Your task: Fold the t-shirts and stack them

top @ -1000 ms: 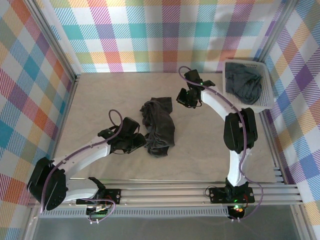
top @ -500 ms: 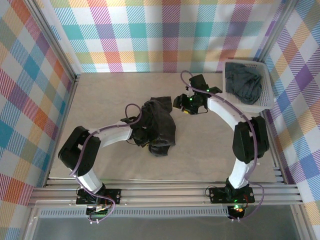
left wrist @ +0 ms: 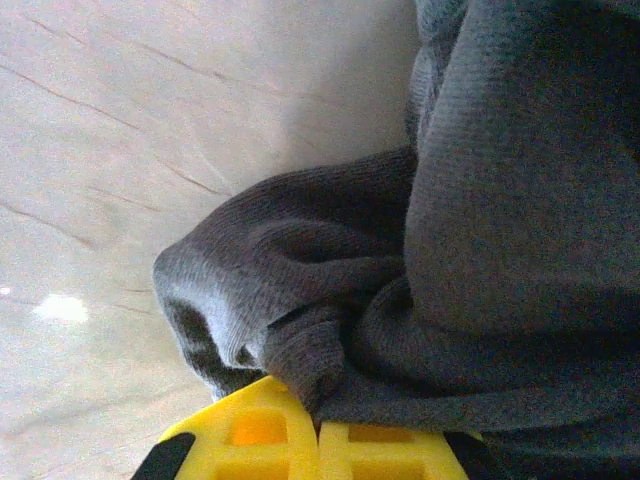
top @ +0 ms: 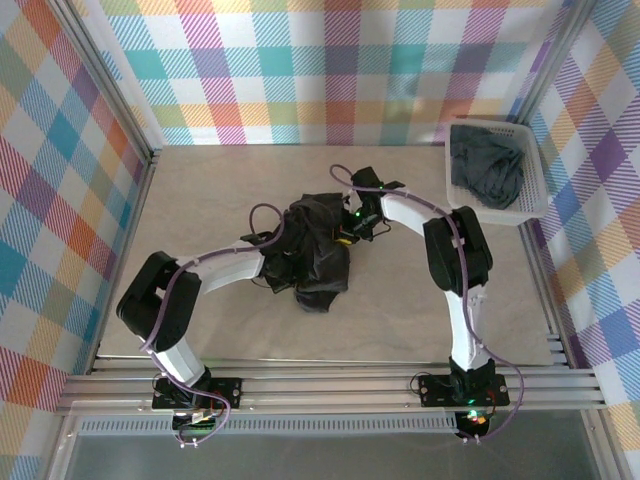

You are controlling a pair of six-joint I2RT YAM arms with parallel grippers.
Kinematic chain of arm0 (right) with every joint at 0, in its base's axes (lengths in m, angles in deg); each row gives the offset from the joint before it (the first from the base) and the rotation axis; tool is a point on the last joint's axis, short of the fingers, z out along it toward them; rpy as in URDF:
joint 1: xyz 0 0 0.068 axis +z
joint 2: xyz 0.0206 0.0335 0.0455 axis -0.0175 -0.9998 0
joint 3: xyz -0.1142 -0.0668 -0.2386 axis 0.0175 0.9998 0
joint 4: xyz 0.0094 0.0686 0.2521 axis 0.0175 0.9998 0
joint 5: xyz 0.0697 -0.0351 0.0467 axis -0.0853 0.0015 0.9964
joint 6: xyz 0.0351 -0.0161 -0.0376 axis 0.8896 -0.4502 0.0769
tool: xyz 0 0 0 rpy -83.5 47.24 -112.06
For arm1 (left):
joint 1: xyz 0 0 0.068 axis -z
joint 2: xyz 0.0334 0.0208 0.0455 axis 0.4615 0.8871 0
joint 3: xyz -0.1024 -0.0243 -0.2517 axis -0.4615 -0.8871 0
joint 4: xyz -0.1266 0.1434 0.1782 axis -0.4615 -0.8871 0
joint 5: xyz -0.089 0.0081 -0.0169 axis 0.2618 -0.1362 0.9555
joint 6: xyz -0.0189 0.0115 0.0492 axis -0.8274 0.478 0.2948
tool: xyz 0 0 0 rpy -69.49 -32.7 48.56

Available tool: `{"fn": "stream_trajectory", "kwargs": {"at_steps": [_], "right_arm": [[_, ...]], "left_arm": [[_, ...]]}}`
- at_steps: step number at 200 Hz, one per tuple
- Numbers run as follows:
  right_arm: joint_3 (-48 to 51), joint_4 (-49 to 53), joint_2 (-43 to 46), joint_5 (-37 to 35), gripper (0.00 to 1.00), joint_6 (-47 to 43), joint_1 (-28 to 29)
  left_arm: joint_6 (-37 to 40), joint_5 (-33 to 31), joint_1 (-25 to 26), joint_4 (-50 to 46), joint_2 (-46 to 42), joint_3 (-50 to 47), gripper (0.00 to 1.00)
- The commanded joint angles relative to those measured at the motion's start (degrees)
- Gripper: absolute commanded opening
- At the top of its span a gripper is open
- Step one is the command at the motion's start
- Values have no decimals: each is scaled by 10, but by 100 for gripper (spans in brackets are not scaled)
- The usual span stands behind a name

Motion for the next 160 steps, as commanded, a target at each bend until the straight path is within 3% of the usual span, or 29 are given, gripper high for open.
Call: {"fn": "stream_trajectory", "kwargs": {"at_steps": [1, 45, 100, 132, 160], "right_arm": [[3, 8, 103, -59, 0, 42, -14], [-39, 85, 205, -147, 0, 57, -46], [-127, 152, 310, -243, 0, 63, -50], [-134, 126, 365, -205, 0, 61, -47], [-86, 103, 399, -131, 0, 79, -17]], "left_arm": [[29, -50, -30, -65, -41, 33, 0], [104, -37, -110, -107, -22, 189, 0], [180, -24, -137, -168, 92, 511, 0], [207, -21, -139, -194, 173, 703, 0], [228, -73, -148, -229, 212, 804, 0]]}}
